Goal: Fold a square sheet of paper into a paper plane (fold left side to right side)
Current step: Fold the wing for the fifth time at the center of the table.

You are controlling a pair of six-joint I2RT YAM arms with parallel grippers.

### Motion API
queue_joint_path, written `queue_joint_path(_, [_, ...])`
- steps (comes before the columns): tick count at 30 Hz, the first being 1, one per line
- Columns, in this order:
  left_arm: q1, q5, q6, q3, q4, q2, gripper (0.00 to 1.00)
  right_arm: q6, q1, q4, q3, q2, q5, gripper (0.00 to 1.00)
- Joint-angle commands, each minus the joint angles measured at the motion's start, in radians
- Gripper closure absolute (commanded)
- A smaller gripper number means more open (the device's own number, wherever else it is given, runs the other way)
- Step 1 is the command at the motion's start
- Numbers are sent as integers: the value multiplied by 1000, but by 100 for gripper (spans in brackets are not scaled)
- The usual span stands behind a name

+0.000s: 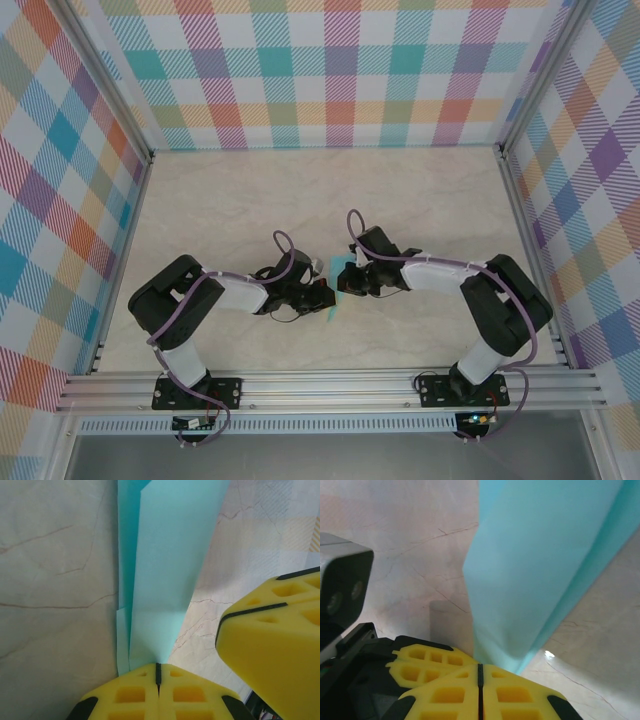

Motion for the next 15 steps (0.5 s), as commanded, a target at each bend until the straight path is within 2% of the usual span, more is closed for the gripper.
queue_joint_path(1, [-20,-60,4,-17,-132,24,100,12,11,33,33,46,-14,92])
queue_joint_path(15, [-20,-64,2,-20,-142,26,100,-75,-8,-56,50,122,111,91])
